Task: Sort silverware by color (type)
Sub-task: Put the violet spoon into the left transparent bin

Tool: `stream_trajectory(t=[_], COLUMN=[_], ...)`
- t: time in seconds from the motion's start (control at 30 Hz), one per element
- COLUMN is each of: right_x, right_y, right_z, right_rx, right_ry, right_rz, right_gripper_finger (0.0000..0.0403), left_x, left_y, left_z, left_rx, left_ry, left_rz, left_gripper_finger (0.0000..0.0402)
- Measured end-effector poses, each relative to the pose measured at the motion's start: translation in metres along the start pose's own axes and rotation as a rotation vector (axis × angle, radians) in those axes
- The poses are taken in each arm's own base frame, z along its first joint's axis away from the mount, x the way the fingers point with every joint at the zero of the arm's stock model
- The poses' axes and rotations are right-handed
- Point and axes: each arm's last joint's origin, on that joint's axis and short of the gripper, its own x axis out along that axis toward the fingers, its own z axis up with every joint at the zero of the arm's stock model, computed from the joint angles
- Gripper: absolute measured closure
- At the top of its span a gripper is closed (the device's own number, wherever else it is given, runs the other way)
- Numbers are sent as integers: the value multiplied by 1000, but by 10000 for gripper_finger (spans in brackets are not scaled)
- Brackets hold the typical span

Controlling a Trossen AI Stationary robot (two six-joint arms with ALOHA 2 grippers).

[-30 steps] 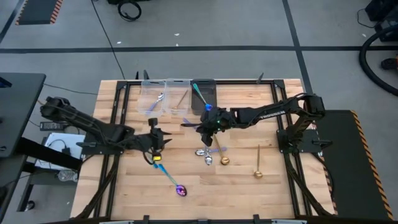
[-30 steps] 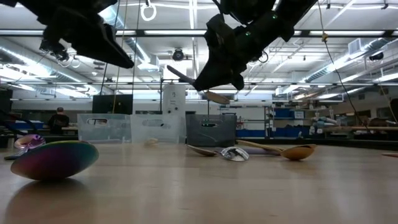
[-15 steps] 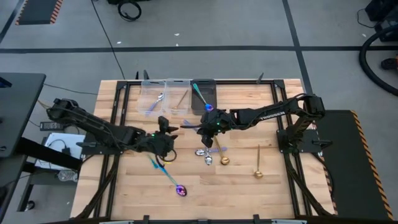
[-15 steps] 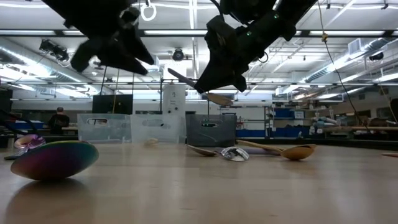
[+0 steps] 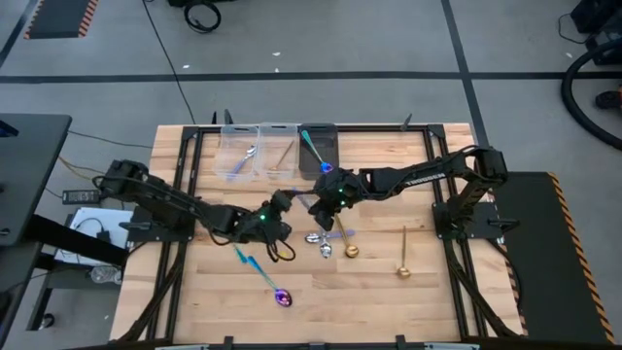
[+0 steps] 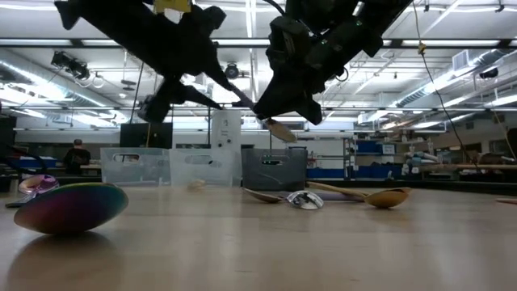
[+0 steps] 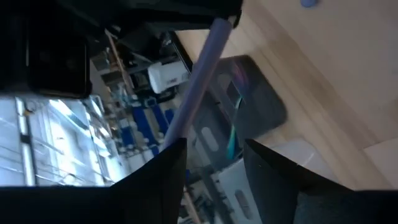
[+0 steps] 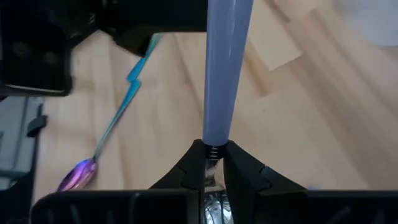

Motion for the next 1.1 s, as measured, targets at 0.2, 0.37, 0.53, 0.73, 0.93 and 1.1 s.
stream_trajectory(t=[0.2,0.37,0.53,0.73,0.93,1.1], right_x=[-1,-3,-4,-3,-3,-3], right_y=[-6,-14,-17,-9,-7,-6], right_z=[2,6,10,7,5,6], right_rx=[-9,5,21,26,30,28], right_ry=[6,-7,-3,21,37,24], right_rz=[-17,-33,13,92,93,100], right_gripper_finger=[354,354,354,354,354,354], left_x=[-6,-17,-13,1,2,7], left_y=[-1,-2,1,6,14,15], left_z=[4,11,11,5,7,4], left_rx=[-11,13,90,240,299,303], left_ry=[11,-21,-69,-113,-134,-142], left_rz=[24,40,38,32,88,81], left_gripper_finger=[244,253,259,260,260,260])
